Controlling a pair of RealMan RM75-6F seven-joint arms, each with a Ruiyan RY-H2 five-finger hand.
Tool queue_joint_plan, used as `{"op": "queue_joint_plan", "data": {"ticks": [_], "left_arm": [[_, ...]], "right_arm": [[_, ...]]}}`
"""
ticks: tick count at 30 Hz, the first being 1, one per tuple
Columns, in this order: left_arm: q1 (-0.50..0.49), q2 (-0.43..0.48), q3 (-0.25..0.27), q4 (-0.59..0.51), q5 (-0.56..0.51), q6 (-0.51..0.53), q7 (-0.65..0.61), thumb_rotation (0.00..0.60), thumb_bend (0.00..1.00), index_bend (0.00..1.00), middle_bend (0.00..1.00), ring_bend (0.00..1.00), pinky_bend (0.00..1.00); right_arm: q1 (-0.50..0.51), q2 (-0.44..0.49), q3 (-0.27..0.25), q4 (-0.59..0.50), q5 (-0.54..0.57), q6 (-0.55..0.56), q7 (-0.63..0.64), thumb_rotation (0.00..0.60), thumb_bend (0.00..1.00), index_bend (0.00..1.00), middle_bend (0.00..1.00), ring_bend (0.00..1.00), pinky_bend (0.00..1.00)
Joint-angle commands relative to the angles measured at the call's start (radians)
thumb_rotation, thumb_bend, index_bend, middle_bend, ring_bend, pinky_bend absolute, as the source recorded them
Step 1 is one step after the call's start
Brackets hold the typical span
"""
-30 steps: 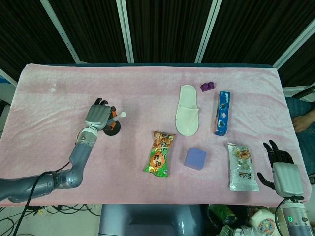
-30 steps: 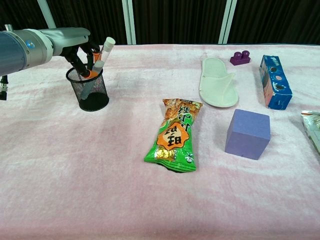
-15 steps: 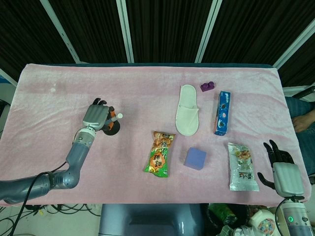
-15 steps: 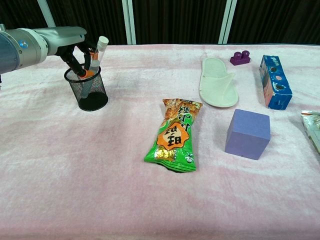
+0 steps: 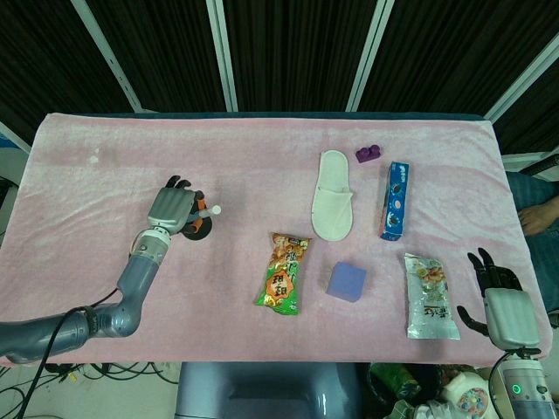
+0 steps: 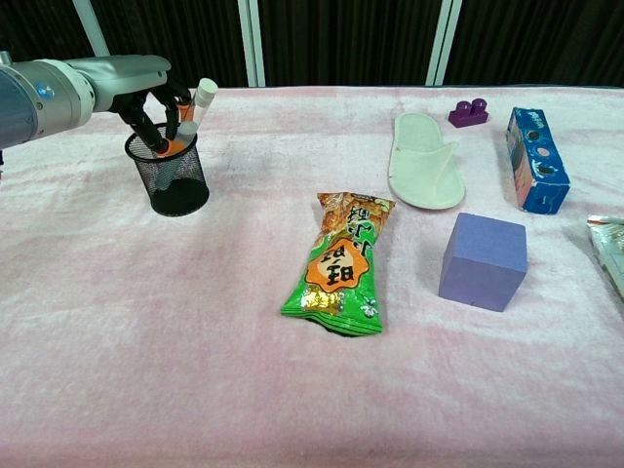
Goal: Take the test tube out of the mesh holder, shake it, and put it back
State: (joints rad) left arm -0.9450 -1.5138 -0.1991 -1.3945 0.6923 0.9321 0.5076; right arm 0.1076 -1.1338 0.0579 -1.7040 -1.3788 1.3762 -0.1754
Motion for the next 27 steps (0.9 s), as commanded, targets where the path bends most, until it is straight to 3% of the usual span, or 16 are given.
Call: {"op": "queue_joint_plan", "data": {"ticks": [1, 14, 19, 27], "left_arm": [[0.000, 0.013, -0.003, -0.026, 0.001, 0.009, 0.010, 0.600, 0.42, 0.54, 0.53, 0.16, 0.09], [0.003, 0.159, -0.037, -0.269, -0.020, 0.120, 0.095, 0.600, 0.42, 0.54, 0.53, 0.16, 0.09], [0.020, 0.183, -0.038, -0.306, 0.101, 0.144, 0.043, 0.600, 0.42, 0.54, 0.53, 0.16, 0.09], [0.036, 0.161, 0.023, -0.265, 0.454, 0.257, 0.047, 0.600, 0.41, 0.56, 0.55, 0.16, 0.11]], "right_arm": [[0.000, 0.000, 0.001, 0.000, 0.001, 0.000, 0.001, 0.600, 0.18, 0.03, 0.03, 0.19, 0.16], [0.000, -0.002, 0.001, -0.003, 0.003, 0.000, -0.007, 0.600, 0.18, 0.03, 0.03, 0.19, 0.16], [-0.001, -0.003, 0.001, -0.006, 0.009, 0.000, -0.011, 0.600, 0.18, 0.03, 0.03, 0.19, 0.16], [-0.002, -0.002, 0.002, -0.011, 0.017, -0.003, -0.008, 0.600, 0.18, 0.03, 0.03, 0.19, 0.16]]}}
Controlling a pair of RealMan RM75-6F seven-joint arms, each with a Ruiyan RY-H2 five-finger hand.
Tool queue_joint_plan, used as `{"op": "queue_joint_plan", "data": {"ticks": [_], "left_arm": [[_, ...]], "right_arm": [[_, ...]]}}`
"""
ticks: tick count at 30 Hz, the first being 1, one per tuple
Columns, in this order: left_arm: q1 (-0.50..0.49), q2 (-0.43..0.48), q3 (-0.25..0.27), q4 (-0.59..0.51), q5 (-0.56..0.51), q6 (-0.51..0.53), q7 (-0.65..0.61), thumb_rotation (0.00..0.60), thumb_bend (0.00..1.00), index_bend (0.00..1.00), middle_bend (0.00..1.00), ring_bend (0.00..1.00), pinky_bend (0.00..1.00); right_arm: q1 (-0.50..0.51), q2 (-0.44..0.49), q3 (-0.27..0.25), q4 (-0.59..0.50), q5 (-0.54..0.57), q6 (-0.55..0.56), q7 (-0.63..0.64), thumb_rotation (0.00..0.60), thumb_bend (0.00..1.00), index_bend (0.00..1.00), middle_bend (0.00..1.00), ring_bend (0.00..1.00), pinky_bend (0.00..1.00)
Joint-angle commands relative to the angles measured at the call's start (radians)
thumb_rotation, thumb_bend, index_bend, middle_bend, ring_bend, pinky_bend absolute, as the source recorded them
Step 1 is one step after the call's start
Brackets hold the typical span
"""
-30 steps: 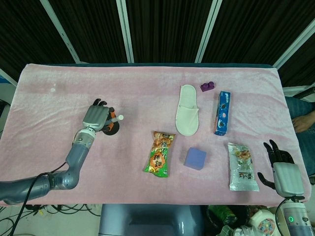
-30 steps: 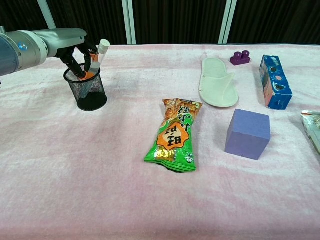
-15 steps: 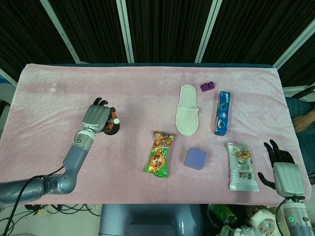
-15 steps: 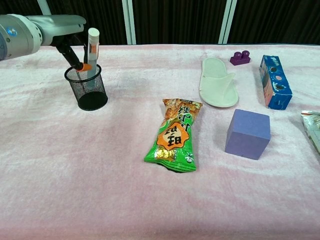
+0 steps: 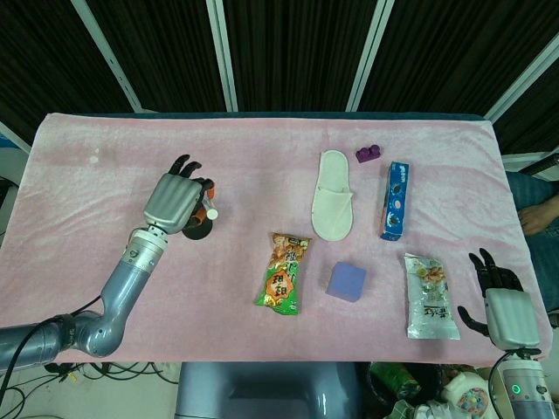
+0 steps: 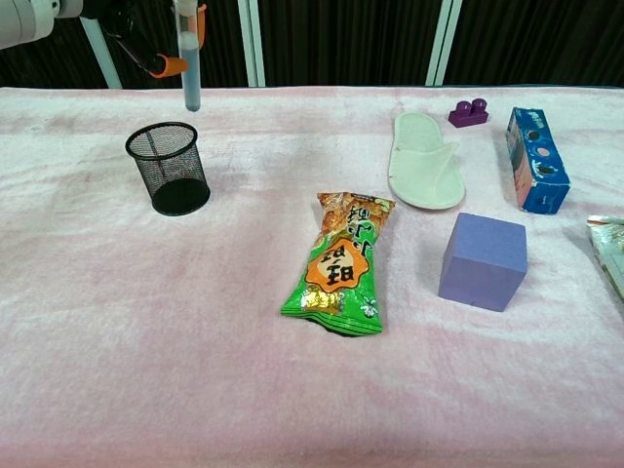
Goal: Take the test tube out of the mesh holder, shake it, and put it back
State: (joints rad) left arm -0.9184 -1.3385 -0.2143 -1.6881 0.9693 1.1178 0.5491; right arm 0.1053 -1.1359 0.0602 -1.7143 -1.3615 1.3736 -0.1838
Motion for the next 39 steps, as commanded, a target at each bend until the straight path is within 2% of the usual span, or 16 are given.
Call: {"op": "queue_joint_plan", "data": {"ticks": [1, 3, 7, 11, 13, 16, 19, 23, 26, 29, 31, 33, 36, 39], "left_arm": [[0.010, -0.024, 0.047, 0.044, 0.223, 0.089, 0.012, 0.600, 0.41, 0.56, 0.55, 0.16, 0.11], [0.005, -0.046, 0.061, 0.088, 0.321, 0.130, 0.040, 0.600, 0.41, 0.56, 0.55, 0.17, 0.12], [0.003, -0.077, 0.047, 0.121, 0.382, 0.172, 0.059, 0.600, 0.41, 0.57, 0.55, 0.17, 0.13], [0.012, -0.090, 0.001, 0.063, 0.341, 0.168, -0.020, 0.600, 0.41, 0.58, 0.55, 0.18, 0.16], [0.025, -0.095, -0.028, 0.003, 0.287, 0.159, -0.097, 0.600, 0.41, 0.58, 0.56, 0.18, 0.16], [0.058, -0.065, -0.113, -0.190, 0.109, 0.095, -0.306, 0.600, 0.41, 0.58, 0.56, 0.18, 0.16], [0.082, 0.033, -0.204, -0.353, -0.074, -0.021, -0.493, 0.600, 0.41, 0.58, 0.56, 0.18, 0.16], [0.117, 0.180, -0.320, -0.460, -0.237, -0.208, -0.743, 0.600, 0.41, 0.58, 0.56, 0.18, 0.16], [0.174, 0.296, -0.432, -0.483, -0.276, -0.387, -0.974, 0.600, 0.41, 0.58, 0.56, 0.18, 0.16], [0.235, 0.358, -0.494, -0.468, -0.214, -0.455, -1.077, 0.600, 0.41, 0.58, 0.56, 0.18, 0.16], [0.269, 0.370, -0.494, -0.458, -0.136, -0.424, -1.068, 0.600, 0.41, 0.59, 0.56, 0.18, 0.16], [0.299, 0.351, -0.468, -0.441, -0.042, -0.339, -1.022, 0.600, 0.41, 0.59, 0.56, 0.18, 0.16], [0.334, 0.289, -0.390, -0.396, 0.107, -0.206, -0.940, 0.600, 0.41, 0.59, 0.56, 0.18, 0.17], [0.355, 0.237, -0.319, -0.322, 0.227, -0.129, -0.896, 0.600, 0.41, 0.59, 0.56, 0.18, 0.17]], "right_arm": [[0.001, 0.000, 0.000, -0.001, -0.001, -0.001, 0.000, 0.600, 0.18, 0.03, 0.03, 0.19, 0.16], [0.003, -0.001, -0.001, -0.001, -0.004, -0.004, -0.001, 0.600, 0.18, 0.03, 0.03, 0.19, 0.16], [0.005, -0.002, -0.003, 0.001, -0.005, -0.009, -0.002, 0.600, 0.18, 0.03, 0.03, 0.19, 0.16], [0.007, 0.000, -0.001, 0.002, -0.003, -0.012, 0.004, 0.600, 0.18, 0.03, 0.03, 0.19, 0.16], [0.007, 0.001, -0.001, 0.002, -0.004, -0.012, 0.006, 0.600, 0.18, 0.03, 0.03, 0.19, 0.16], [0.007, 0.002, -0.002, 0.003, -0.003, -0.013, 0.007, 0.600, 0.18, 0.03, 0.03, 0.19, 0.16], [0.006, 0.002, -0.003, 0.003, -0.006, -0.010, 0.006, 0.600, 0.18, 0.03, 0.03, 0.19, 0.16], [0.004, 0.002, -0.003, 0.003, -0.006, -0.006, 0.005, 0.600, 0.18, 0.03, 0.03, 0.19, 0.16], [0.003, 0.002, -0.003, 0.004, -0.006, -0.003, 0.003, 0.600, 0.18, 0.03, 0.03, 0.19, 0.16], [0.003, 0.001, -0.003, 0.003, -0.005, -0.003, 0.000, 0.600, 0.18, 0.03, 0.03, 0.19, 0.16], [0.003, 0.000, -0.002, 0.003, -0.005, -0.003, -0.002, 0.600, 0.18, 0.03, 0.03, 0.19, 0.16], [0.003, 0.000, -0.003, 0.003, -0.006, -0.003, -0.004, 0.600, 0.18, 0.03, 0.03, 0.19, 0.16], [0.003, -0.001, -0.003, 0.001, -0.006, -0.002, -0.008, 0.600, 0.18, 0.03, 0.03, 0.19, 0.16], [0.002, -0.001, -0.005, -0.002, -0.009, 0.001, -0.012, 0.600, 0.18, 0.03, 0.03, 0.19, 0.16]]}}
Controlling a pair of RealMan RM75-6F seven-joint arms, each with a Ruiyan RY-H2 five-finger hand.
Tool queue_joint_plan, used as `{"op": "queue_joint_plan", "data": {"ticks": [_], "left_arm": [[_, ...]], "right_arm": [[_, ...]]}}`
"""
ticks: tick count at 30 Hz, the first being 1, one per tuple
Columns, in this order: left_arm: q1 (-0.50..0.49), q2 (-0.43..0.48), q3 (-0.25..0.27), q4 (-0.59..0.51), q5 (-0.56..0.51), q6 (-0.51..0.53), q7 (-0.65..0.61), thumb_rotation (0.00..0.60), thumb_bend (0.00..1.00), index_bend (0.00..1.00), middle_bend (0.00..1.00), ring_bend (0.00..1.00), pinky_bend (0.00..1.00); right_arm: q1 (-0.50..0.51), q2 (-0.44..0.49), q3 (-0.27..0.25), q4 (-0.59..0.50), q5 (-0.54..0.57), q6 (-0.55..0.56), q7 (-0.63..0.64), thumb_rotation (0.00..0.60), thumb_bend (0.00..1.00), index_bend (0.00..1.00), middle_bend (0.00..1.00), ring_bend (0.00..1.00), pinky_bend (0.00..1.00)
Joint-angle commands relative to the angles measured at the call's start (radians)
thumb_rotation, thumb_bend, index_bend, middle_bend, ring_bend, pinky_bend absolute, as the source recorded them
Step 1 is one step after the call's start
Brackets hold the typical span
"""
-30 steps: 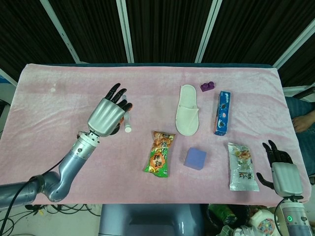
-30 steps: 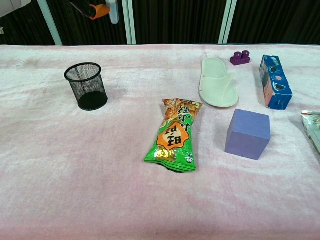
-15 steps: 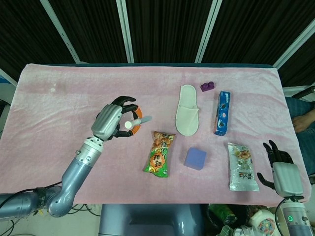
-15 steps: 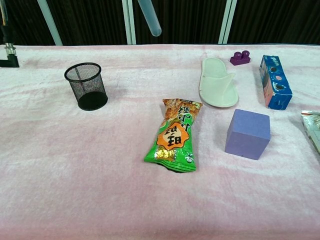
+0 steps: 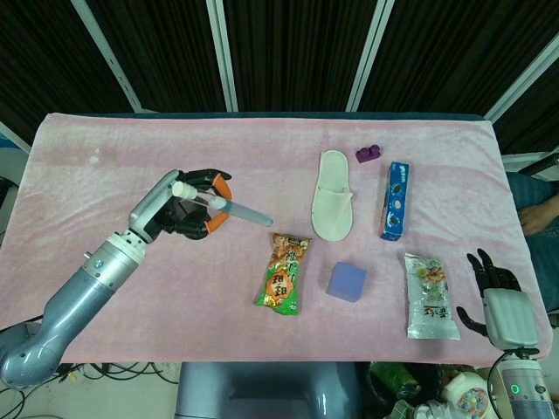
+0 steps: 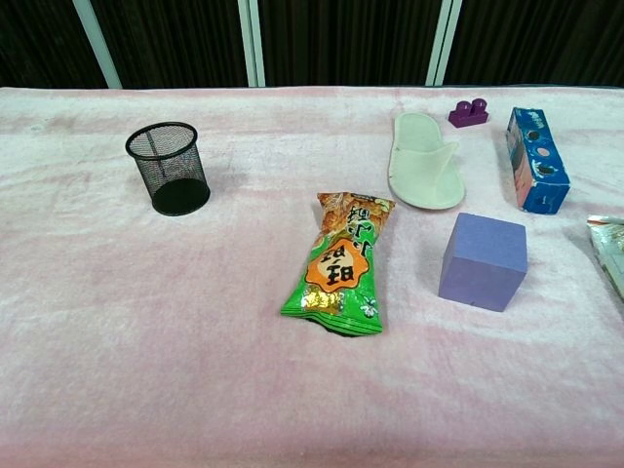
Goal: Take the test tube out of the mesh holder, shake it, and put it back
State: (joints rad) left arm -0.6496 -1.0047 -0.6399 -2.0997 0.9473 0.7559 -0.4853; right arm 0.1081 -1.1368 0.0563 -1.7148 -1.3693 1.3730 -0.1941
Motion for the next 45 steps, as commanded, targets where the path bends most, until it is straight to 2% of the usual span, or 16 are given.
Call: {"op": "queue_joint_plan", "data": {"ticks": [1, 5, 10, 13, 19, 23, 28, 31, 34, 38, 42, 45], "left_arm": [[0.087, -0.109, 0.121, 0.109, 0.272, 0.245, 0.147, 0.600, 0.41, 0.59, 0.56, 0.18, 0.17], [0.072, -0.170, 0.203, 0.243, 0.392, 0.289, 0.239, 0.600, 0.41, 0.60, 0.56, 0.18, 0.17], [0.025, -0.261, 0.276, 0.448, 0.555, 0.369, 0.445, 0.600, 0.41, 0.60, 0.56, 0.18, 0.17], [0.008, -0.288, 0.297, 0.521, 0.600, 0.390, 0.519, 0.600, 0.41, 0.60, 0.56, 0.18, 0.17], [-0.015, -0.333, 0.347, 0.704, 0.695, 0.454, 0.749, 0.600, 0.41, 0.60, 0.56, 0.18, 0.17], [-0.027, -0.349, 0.354, 0.725, 0.695, 0.465, 0.764, 0.600, 0.41, 0.60, 0.56, 0.18, 0.17], [-0.037, -0.341, 0.324, 0.617, 0.641, 0.477, 0.694, 0.600, 0.41, 0.60, 0.56, 0.18, 0.17], [-0.026, -0.314, 0.295, 0.458, 0.548, 0.457, 0.580, 0.600, 0.41, 0.60, 0.56, 0.18, 0.17], [-0.006, -0.252, 0.244, 0.236, 0.386, 0.397, 0.396, 0.600, 0.41, 0.60, 0.56, 0.18, 0.17], [0.021, -0.077, 0.135, -0.012, 0.166, 0.263, 0.117, 0.600, 0.41, 0.60, 0.56, 0.18, 0.17], [0.069, 0.080, 0.032, -0.115, 0.092, 0.154, -0.156, 0.600, 0.41, 0.60, 0.56, 0.18, 0.17], [0.113, 0.153, -0.057, -0.129, 0.081, 0.078, -0.414, 0.600, 0.41, 0.60, 0.56, 0.18, 0.17]], "right_arm": [[-0.001, -0.001, -0.001, -0.002, -0.002, 0.002, -0.002, 0.600, 0.18, 0.03, 0.03, 0.19, 0.16], [-0.001, -0.003, -0.001, -0.004, 0.000, 0.003, -0.009, 0.600, 0.18, 0.03, 0.03, 0.19, 0.16], [0.000, -0.005, 0.001, -0.004, 0.005, 0.002, -0.014, 0.600, 0.18, 0.03, 0.03, 0.19, 0.16], [-0.001, -0.003, 0.002, -0.004, 0.010, 0.002, -0.012, 0.600, 0.18, 0.03, 0.03, 0.19, 0.16], [-0.004, 0.003, 0.004, -0.003, 0.015, 0.002, -0.004, 0.600, 0.18, 0.03, 0.03, 0.19, 0.16], [-0.002, 0.004, 0.004, 0.000, 0.017, -0.002, 0.001, 0.600, 0.18, 0.03, 0.03, 0.19, 0.16], [0.000, 0.004, 0.005, 0.001, 0.019, -0.007, 0.005, 0.600, 0.18, 0.03, 0.03, 0.19, 0.16], [0.001, 0.004, 0.005, 0.002, 0.019, -0.009, 0.006, 0.600, 0.18, 0.03, 0.03, 0.19, 0.16], [0.000, 0.004, 0.004, 0.001, 0.018, -0.009, 0.005, 0.600, 0.18, 0.03, 0.03, 0.19, 0.16], [-0.002, 0.006, 0.002, -0.001, 0.014, -0.004, 0.006, 0.600, 0.18, 0.03, 0.03, 0.19, 0.16], [-0.003, 0.006, 0.000, -0.003, 0.011, -0.003, 0.002, 0.600, 0.18, 0.03, 0.03, 0.19, 0.16], [-0.003, 0.005, -0.001, -0.006, 0.009, -0.001, -0.002, 0.600, 0.18, 0.03, 0.03, 0.19, 0.16]]}}
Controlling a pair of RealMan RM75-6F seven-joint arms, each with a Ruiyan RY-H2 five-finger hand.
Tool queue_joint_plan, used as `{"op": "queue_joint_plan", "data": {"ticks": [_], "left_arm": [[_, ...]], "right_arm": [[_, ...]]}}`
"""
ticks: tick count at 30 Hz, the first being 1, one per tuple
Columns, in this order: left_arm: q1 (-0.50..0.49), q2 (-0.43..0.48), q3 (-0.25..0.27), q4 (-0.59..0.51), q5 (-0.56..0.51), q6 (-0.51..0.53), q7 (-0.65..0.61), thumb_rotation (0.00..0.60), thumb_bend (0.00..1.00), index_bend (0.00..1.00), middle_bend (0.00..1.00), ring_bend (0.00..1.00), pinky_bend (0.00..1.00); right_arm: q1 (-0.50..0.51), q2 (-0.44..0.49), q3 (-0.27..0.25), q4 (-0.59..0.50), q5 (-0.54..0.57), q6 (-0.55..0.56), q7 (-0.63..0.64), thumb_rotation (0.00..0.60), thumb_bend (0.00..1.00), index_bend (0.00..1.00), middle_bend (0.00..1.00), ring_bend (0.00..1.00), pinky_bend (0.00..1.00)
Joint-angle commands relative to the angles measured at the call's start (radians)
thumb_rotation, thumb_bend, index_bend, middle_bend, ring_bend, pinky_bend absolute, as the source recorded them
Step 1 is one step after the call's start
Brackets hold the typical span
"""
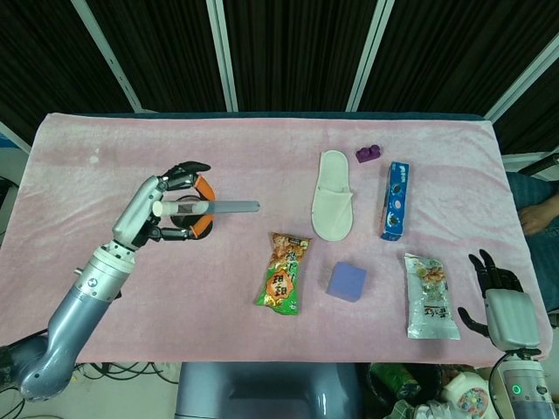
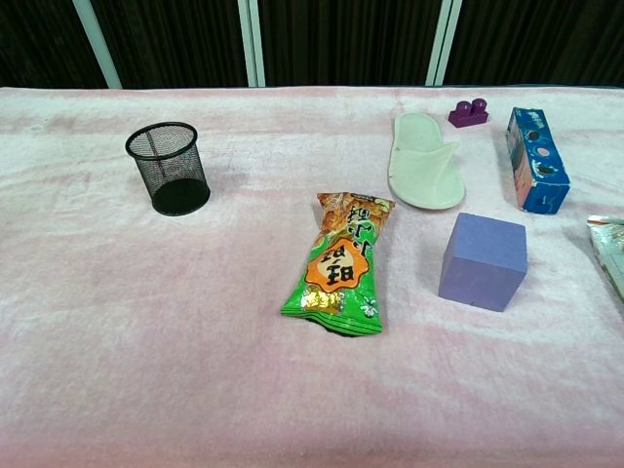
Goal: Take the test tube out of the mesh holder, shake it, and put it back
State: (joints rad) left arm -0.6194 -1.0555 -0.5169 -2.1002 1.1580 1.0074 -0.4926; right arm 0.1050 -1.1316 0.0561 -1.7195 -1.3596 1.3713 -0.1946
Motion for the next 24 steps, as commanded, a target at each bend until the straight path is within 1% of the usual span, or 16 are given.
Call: {"op": "queue_joint_plan", "data": {"ticks": [1, 3, 5, 6, 8, 10, 12, 15, 17, 20, 24], "left_arm": [[0.107, 0.228, -0.205, -0.128, -0.110, -0.195, -0.487, 0.600, 0.41, 0.60, 0.57, 0.18, 0.18], [0.154, 0.261, -0.236, -0.107, -0.055, -0.214, -0.609, 0.600, 0.41, 0.61, 0.57, 0.18, 0.18], [0.184, 0.276, -0.238, -0.075, 0.008, -0.219, -0.670, 0.600, 0.41, 0.61, 0.57, 0.17, 0.18], [0.193, 0.281, -0.221, -0.053, 0.047, -0.227, -0.669, 0.600, 0.41, 0.61, 0.57, 0.17, 0.18], [0.200, 0.279, -0.202, -0.032, 0.091, -0.227, -0.678, 0.600, 0.41, 0.61, 0.57, 0.17, 0.19], [0.197, 0.264, -0.166, -0.003, 0.135, -0.225, -0.642, 0.600, 0.41, 0.61, 0.57, 0.17, 0.19], [0.180, 0.223, -0.114, 0.042, 0.175, -0.216, -0.586, 0.600, 0.41, 0.61, 0.57, 0.17, 0.19], [0.148, 0.156, -0.045, 0.107, 0.205, -0.200, -0.477, 0.600, 0.41, 0.61, 0.57, 0.17, 0.19], [0.128, 0.112, -0.004, 0.146, 0.220, -0.179, -0.374, 0.600, 0.41, 0.61, 0.57, 0.17, 0.19], [0.093, 0.032, 0.054, 0.221, 0.238, -0.134, -0.143, 0.600, 0.41, 0.61, 0.57, 0.17, 0.19], [0.046, -0.120, 0.120, 0.359, 0.238, -0.038, 0.249, 0.600, 0.41, 0.62, 0.57, 0.17, 0.19]], "right_arm": [[0.000, -0.001, -0.001, -0.002, -0.001, 0.001, -0.003, 0.600, 0.18, 0.03, 0.03, 0.19, 0.16], [0.000, -0.002, -0.001, -0.004, -0.001, 0.001, -0.008, 0.600, 0.18, 0.03, 0.03, 0.19, 0.16], [0.000, -0.004, -0.001, -0.005, -0.001, 0.001, -0.013, 0.600, 0.18, 0.03, 0.03, 0.19, 0.16], [0.000, -0.005, -0.001, -0.005, -0.001, 0.002, -0.015, 0.600, 0.18, 0.03, 0.03, 0.19, 0.16], [0.001, -0.006, -0.002, -0.006, 0.000, 0.001, -0.018, 0.600, 0.18, 0.03, 0.03, 0.19, 0.16], [0.001, -0.008, -0.001, -0.007, 0.002, 0.000, -0.021, 0.600, 0.18, 0.03, 0.03, 0.19, 0.16], [0.002, -0.009, 0.000, -0.007, 0.003, 0.001, -0.024, 0.600, 0.18, 0.03, 0.03, 0.19, 0.16], [0.002, -0.009, 0.002, -0.008, 0.008, 0.000, -0.024, 0.600, 0.18, 0.03, 0.03, 0.19, 0.16], [0.002, -0.008, 0.003, -0.007, 0.010, -0.001, -0.022, 0.600, 0.18, 0.03, 0.03, 0.19, 0.16], [0.003, -0.007, 0.003, -0.006, 0.011, -0.003, -0.017, 0.600, 0.18, 0.03, 0.03, 0.19, 0.16], [0.002, -0.004, 0.004, -0.005, 0.011, -0.002, -0.012, 0.600, 0.18, 0.03, 0.03, 0.19, 0.16]]}}
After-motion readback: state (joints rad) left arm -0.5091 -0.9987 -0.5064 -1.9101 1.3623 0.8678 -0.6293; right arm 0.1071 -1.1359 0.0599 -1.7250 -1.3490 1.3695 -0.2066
